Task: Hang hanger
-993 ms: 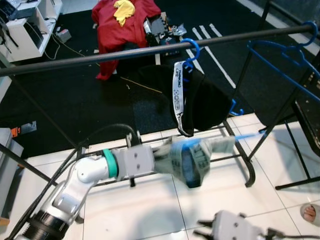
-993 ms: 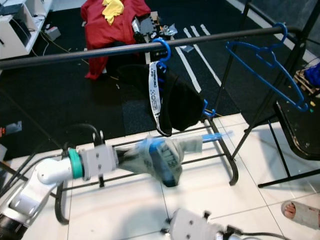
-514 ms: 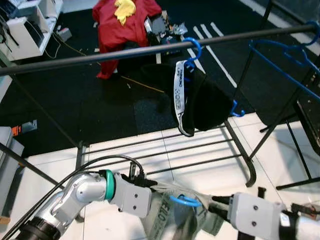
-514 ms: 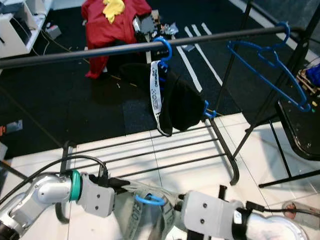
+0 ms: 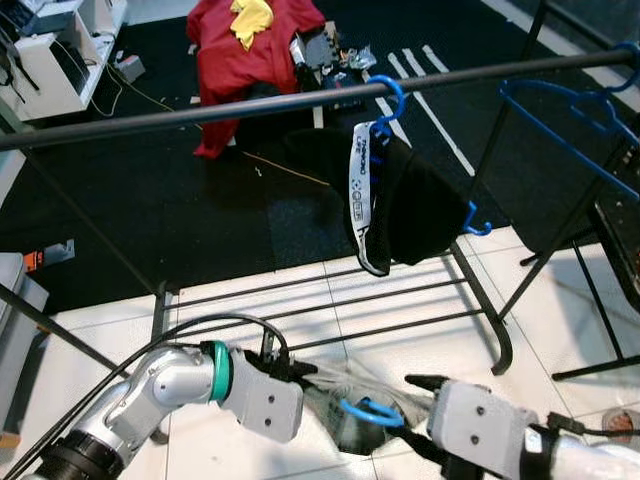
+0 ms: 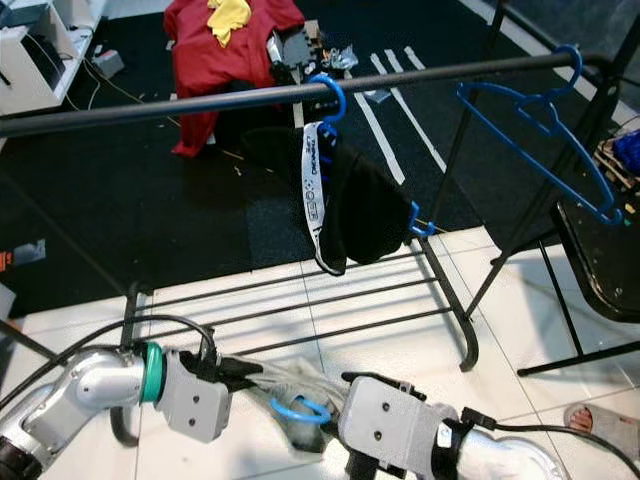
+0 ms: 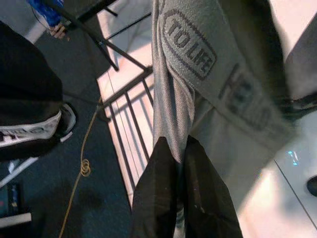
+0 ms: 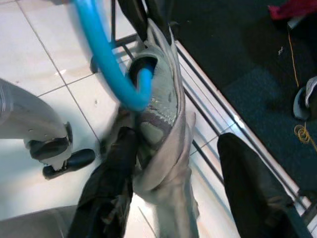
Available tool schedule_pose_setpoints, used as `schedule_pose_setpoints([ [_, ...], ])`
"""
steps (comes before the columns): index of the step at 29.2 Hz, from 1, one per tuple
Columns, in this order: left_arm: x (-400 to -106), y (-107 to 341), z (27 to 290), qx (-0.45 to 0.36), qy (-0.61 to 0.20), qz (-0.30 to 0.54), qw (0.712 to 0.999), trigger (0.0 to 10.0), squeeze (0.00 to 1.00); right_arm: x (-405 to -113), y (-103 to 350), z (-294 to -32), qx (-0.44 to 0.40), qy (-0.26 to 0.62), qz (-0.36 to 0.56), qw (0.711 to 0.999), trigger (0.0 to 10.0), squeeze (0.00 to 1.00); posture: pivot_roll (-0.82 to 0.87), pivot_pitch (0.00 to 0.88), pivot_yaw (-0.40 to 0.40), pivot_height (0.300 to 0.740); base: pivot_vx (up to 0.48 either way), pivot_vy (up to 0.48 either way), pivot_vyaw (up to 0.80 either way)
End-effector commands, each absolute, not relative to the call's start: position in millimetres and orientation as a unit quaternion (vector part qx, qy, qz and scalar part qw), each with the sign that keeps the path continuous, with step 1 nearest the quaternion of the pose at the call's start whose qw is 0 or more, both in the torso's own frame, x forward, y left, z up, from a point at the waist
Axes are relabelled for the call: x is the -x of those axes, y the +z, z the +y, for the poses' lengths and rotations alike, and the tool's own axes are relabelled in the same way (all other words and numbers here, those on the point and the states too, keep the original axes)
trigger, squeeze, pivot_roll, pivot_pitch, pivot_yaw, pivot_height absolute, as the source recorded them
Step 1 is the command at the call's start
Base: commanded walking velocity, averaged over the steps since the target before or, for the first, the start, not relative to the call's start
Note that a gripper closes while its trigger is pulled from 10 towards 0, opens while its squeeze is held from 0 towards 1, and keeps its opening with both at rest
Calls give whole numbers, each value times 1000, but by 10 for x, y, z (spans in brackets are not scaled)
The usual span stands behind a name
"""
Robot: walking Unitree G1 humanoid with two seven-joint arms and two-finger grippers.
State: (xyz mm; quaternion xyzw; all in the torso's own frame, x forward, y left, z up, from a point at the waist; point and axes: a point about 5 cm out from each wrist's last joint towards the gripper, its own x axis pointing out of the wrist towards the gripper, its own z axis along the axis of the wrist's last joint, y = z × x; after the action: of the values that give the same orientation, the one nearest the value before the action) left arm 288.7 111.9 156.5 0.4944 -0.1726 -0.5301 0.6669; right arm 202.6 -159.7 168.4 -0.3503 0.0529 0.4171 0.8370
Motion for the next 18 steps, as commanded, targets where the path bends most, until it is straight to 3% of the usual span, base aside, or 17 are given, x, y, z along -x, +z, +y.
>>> schedule_pose_setpoints([
  [1,-2866,1552,1140,-489,-532,-175,669,10000,0,-2001,1602,-1571,347,426,64,833,10000,0,-305,235,176,740,0,0,0],
  [5,-2859,1626,1121,-486,-530,-189,669,10000,0,-2081,1449,-1563,349,417,76,836,10000,0,-292,234,177,740,0,0,0],
  [6,-2858,1649,1120,-485,-529,-192,670,10000,0,-2119,1404,-1568,351,411,79,838,4392,0,-277,232,178,740,0,0,0],
  [7,-2858,1649,1120,-485,-529,-192,670,10000,0,-2119,1404,-1568,351,411,79,838,4392,0,-277,232,178,740,0,0,0],
  [8,-2857,1665,1122,-485,-528,-194,670,10000,0,-2150,1380,-1570,350,405,79,841,1412,0,-277,232,178,740,0,0,0],
  [9,-2858,1676,1125,-484,-527,-195,670,10000,0,-2172,1367,-1569,350,402,78,843,0,0,-277,232,178,740,0,0,0],
  [18,-2866,1692,1134,-487,-524,-198,669,10000,0,-2233,1390,-1561,350,389,61,850,0,0,-273,230,178,740,0,0,0],
])
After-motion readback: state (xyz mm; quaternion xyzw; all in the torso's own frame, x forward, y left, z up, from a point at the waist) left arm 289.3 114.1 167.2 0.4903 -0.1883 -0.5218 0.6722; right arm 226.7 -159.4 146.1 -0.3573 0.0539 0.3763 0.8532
